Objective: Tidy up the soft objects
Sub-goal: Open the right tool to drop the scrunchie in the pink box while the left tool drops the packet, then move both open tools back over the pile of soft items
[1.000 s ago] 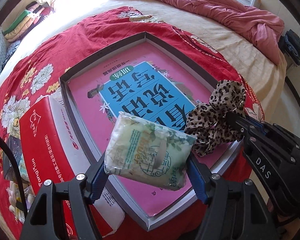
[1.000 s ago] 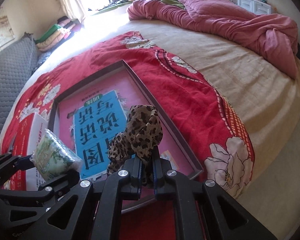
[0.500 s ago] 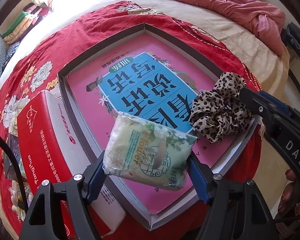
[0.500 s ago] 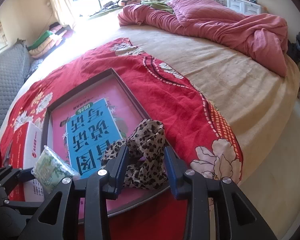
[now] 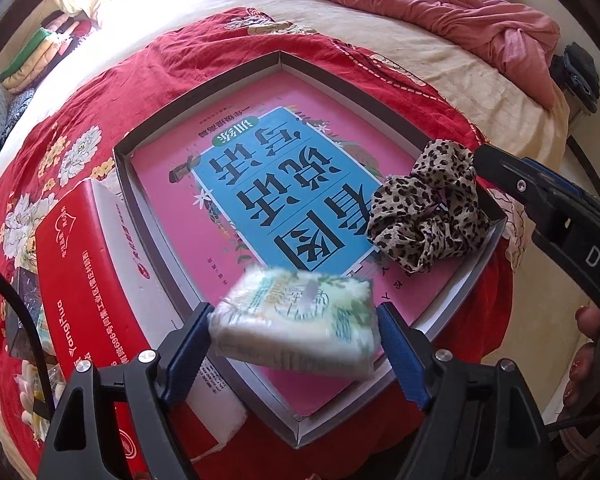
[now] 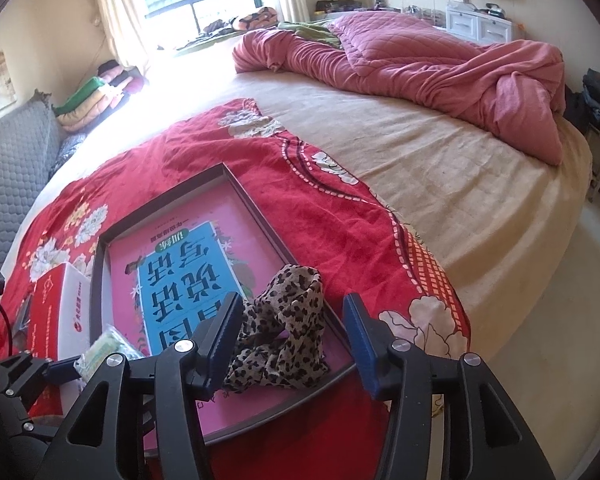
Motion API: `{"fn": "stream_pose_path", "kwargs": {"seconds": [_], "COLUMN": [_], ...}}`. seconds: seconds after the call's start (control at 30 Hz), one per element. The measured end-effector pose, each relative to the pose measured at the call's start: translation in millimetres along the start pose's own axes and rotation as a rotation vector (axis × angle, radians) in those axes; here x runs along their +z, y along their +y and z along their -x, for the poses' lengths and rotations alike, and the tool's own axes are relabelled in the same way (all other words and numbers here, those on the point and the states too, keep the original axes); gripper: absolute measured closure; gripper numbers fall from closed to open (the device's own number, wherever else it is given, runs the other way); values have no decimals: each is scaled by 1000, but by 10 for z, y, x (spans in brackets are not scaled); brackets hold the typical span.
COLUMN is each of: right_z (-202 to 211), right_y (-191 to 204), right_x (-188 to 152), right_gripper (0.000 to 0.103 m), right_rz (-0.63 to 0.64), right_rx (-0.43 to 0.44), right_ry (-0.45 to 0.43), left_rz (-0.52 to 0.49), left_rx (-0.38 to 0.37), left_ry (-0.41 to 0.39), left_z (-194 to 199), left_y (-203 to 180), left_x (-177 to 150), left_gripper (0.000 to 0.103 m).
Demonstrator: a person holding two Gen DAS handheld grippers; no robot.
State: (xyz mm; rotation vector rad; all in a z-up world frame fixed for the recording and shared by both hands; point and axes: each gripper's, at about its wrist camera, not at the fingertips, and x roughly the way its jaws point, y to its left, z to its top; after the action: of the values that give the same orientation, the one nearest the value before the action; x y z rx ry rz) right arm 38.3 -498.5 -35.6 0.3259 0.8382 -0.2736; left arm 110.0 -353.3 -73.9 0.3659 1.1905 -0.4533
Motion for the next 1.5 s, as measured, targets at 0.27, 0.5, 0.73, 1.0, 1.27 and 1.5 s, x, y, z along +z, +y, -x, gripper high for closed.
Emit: {"fn": "stream_pose_path", "kwargs": {"seconds": [0.27, 0.5, 0.73, 1.0, 1.27, 1.5], "right_z": [123, 338, 616, 841, 1115, 1358], "right_y": [66, 256, 518, 782, 1128, 1466], "right_x": [43, 87, 148, 142, 116, 56], "right_gripper": [46, 39, 30, 30, 29, 29], "right_rz": [16, 57, 104, 162, 226, 286], "right_rx": [14, 33, 54, 56, 85, 123], "right_ry": [-33, -84, -139, -164, -193, -223], "left_rz": [41, 85, 112, 153, 212, 271], "left_rx": [-18, 5, 44, 49, 66, 67], "left_ry": [-61, -141, -219, -288, -321, -349], "left_z": [218, 556, 933, 1272, 1454, 1632], "left_y": [116, 295, 492, 710, 996, 1286], "left_x": [-46, -184, -350, -460, -641, -829], "left_gripper": [19, 18, 17, 17, 17, 17]}}
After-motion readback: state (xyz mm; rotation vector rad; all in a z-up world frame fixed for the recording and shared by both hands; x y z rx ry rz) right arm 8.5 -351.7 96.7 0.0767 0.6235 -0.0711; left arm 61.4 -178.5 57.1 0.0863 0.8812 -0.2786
